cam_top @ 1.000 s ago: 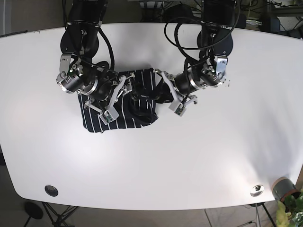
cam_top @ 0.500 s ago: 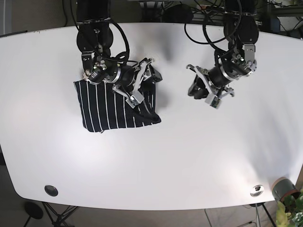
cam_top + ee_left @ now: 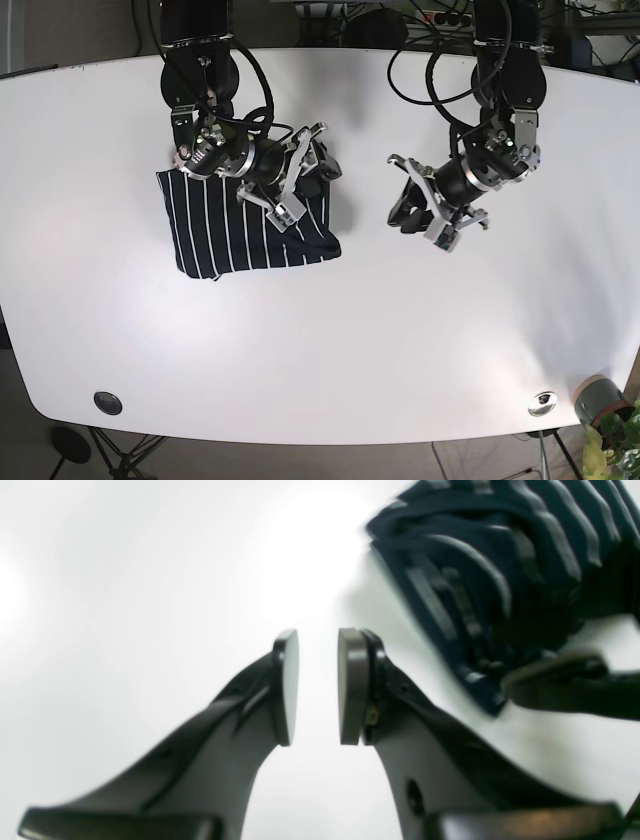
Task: Fold the T-shirt properly
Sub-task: 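Grasp the folded striped bundle's edges with both grippers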
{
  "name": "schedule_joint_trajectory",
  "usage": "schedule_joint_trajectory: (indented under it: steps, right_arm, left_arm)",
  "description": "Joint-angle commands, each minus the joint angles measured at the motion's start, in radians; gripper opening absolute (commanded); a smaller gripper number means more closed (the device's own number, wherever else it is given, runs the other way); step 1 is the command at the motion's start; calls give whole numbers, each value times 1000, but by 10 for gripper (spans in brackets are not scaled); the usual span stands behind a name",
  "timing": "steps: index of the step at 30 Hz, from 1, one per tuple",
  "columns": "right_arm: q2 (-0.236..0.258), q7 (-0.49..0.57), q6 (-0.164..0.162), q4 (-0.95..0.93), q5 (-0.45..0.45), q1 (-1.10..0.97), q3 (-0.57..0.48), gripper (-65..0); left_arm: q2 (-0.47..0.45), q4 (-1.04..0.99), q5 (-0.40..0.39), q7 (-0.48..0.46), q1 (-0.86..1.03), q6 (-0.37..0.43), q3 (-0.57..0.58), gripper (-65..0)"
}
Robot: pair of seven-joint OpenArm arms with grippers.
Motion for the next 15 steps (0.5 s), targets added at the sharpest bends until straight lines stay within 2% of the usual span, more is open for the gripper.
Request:
schedule_joint_trajectory:
  steps: [1, 5, 8, 11, 15]
  right_arm:
    - [15, -11, 4, 108, 17, 19, 49, -395]
    - [17, -44, 4, 195, 17, 39, 155, -396]
    - [23, -48, 4, 192, 17, 85, 247, -396]
    - [65, -50, 4, 172, 17, 123, 321, -398]
    - [111, -45, 4, 82, 14, 196, 356, -412]
  left_arm:
    - [3, 22, -18, -24, -34, -1, 41, -532]
    - [8, 19, -18, -24, -74, -1, 142, -531]
    - [43, 16, -18, -24, -97, -1, 211, -531]
    - [72, 14, -16, -24, -102, 0, 270, -531]
    - [131, -18, 5, -26, -128, 0, 334, -531]
